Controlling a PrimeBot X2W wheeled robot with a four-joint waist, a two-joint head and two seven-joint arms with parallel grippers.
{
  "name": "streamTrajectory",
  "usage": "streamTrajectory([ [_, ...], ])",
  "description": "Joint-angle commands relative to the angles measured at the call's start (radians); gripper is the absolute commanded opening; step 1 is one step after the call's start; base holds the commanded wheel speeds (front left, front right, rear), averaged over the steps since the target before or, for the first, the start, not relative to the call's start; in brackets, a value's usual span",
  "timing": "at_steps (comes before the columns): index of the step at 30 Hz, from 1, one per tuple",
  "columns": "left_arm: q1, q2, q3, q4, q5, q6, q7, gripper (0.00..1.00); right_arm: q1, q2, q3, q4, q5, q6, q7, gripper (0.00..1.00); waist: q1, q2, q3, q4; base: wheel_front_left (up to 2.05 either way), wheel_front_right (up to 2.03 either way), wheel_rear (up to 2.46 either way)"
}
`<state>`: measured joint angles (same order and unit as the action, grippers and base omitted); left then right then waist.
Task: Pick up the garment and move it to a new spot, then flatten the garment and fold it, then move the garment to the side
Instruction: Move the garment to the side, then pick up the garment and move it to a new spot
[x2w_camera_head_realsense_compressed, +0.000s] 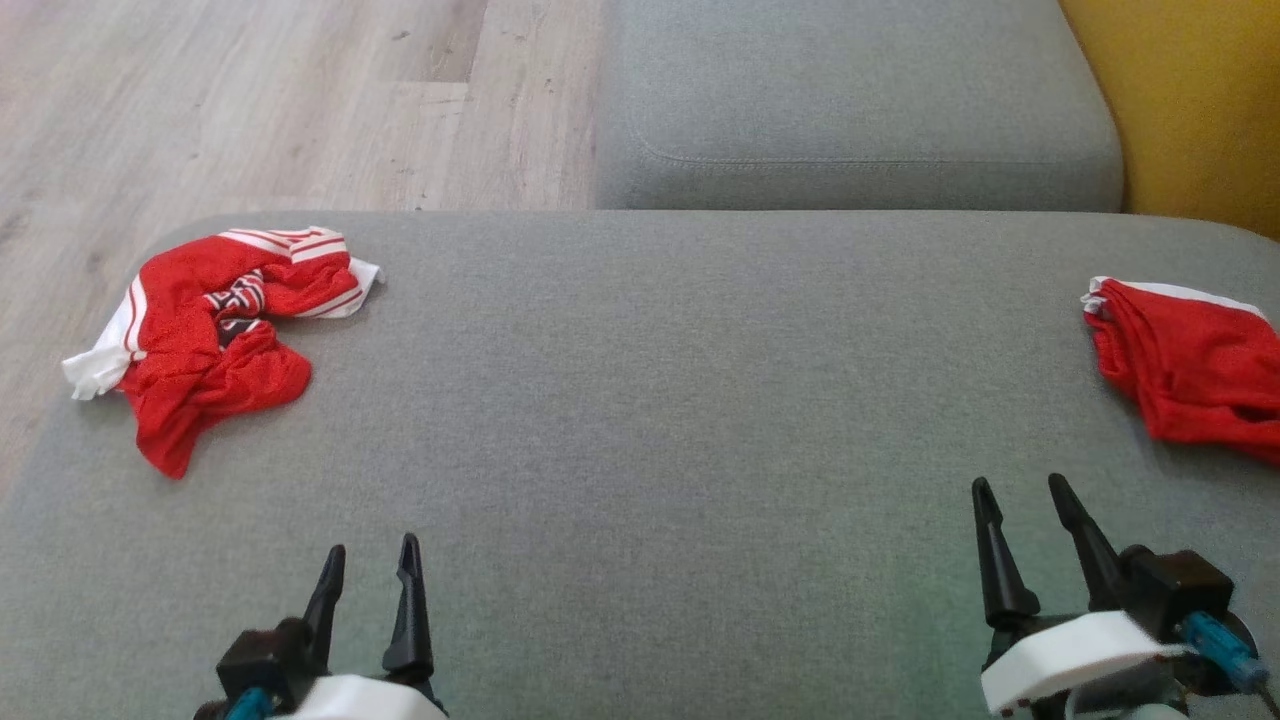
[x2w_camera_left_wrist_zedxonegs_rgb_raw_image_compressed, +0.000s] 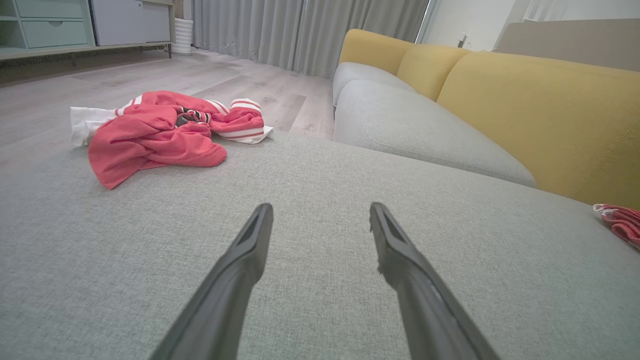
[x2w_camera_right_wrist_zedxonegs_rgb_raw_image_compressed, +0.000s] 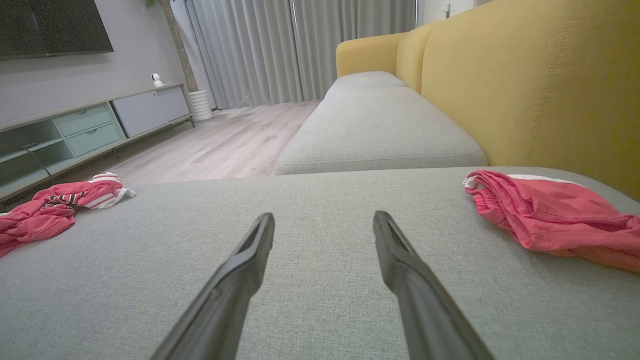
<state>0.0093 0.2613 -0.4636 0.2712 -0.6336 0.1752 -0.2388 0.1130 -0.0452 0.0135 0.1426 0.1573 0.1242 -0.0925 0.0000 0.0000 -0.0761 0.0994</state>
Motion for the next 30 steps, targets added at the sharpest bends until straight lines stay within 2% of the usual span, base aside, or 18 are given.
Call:
streamTrajectory([
  [1, -0.04, 0.011, 0.027, -0.026, 0.002, -0.001, -0.005, 1.0, -0.027, -0.005, 0.025, -0.028, 0.007, 0.007, -0.013, 1.0, 0.0, 0.0, -0.001, 0.004, 0.0, 0.0, 0.0],
  [6, -0.046, 0.014, 0.02, -0.026, 0.005, -0.002, -0.002, 1.0, -0.016, -0.005, 0.032, -0.027, 0.01, 0.007, -0.011, 1.0, 0.0, 0.0, -0.006, 0.04, 0.0, 0.0, 0.0],
  [10, -0.056, 0.023, 0.015, -0.037, 0.014, 0.001, 0.003, 1.0, -0.012, -0.005, 0.038, -0.023, 0.021, 0.007, -0.019, 1.0, 0.0, 0.0, -0.009, 0.12, 0.0, 0.0, 0.0],
  [11, -0.056, 0.023, 0.015, -0.037, 0.014, 0.001, 0.003, 1.0, -0.012, -0.005, 0.038, -0.023, 0.021, 0.007, -0.019, 1.0, 0.0, 0.0, -0.009, 0.12, 0.0, 0.0, 0.0],
  [22, -0.058, 0.054, 0.021, -0.089, 0.02, 0.015, 0.018, 1.0, -0.045, -0.005, 0.071, 0.002, 0.05, 0.007, -0.052, 1.0, 0.0, 0.0, 0.003, 0.347, 0.0, 0.0, 0.0],
  [30, -0.031, 0.055, 0.067, -0.142, 0.012, 0.046, -0.003, 1.0, -0.112, -0.005, 0.14, 0.012, 0.035, 0.007, -0.042, 1.0, 0.0, 0.0, 0.054, 0.393, 0.0, 0.0, 0.0],
])
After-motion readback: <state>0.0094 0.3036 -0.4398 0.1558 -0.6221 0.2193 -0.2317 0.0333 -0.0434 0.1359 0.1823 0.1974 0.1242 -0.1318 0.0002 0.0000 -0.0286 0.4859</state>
